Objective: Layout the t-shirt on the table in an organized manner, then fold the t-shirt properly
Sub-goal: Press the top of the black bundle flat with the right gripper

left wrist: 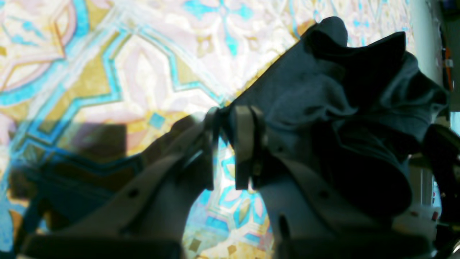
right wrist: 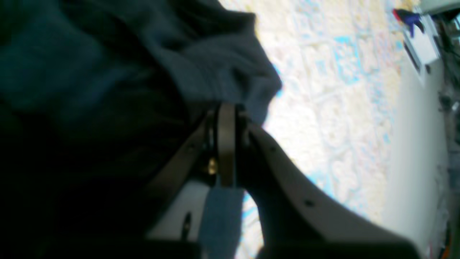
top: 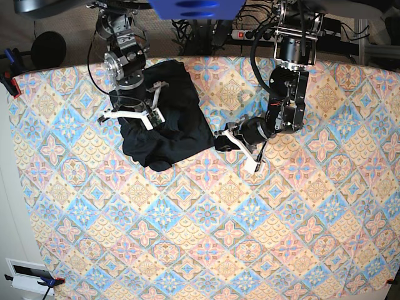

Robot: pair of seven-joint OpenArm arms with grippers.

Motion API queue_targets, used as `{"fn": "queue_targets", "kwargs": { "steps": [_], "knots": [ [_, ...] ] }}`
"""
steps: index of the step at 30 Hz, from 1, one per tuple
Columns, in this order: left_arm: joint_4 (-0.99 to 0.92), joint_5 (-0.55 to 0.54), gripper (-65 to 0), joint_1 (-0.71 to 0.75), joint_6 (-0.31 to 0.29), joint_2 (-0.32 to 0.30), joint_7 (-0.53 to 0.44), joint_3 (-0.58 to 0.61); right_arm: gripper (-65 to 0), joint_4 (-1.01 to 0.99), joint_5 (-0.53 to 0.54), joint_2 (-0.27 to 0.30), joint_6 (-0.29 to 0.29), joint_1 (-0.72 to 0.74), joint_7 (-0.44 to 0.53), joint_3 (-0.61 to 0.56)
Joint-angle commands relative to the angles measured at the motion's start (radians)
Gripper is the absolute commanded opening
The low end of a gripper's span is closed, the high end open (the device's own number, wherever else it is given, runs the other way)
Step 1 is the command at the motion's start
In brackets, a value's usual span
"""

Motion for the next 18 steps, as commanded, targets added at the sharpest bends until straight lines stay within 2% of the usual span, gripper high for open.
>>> {"fn": "queue_targets", "kwargs": {
  "steps": [1, 8, 13, 18],
  "knots": [
    [0.019, -0.015, -58.5, -0.014, -0.009, 0.0, -0.013, -0.002, -65.0, 0.02, -0.007, 0.004, -0.008, -0.001, 0.004, -0.011],
    [0.019, -0.015, -58.5, -0.011, -0.009, 0.0, -0.013, -0.002, -65.0, 0.02, -0.007, 0.002, -0.008, -0.001, 0.0, -0.129],
    [0.019, -0.017, -58.3, -0.01, -0.009, -0.014, -0.013, 0.0, -65.0, 0.02, -0.007, 0.001, -0.008, 0.004, -0.056, -0.212],
    [0.019, -0.02, -58.2, -0.01, -0.009, -0.014, -0.011, 0.003, -65.0, 0.02, -0.007, 0.001, -0.008, 0.004, -0.074, -0.232]
  ]
}}
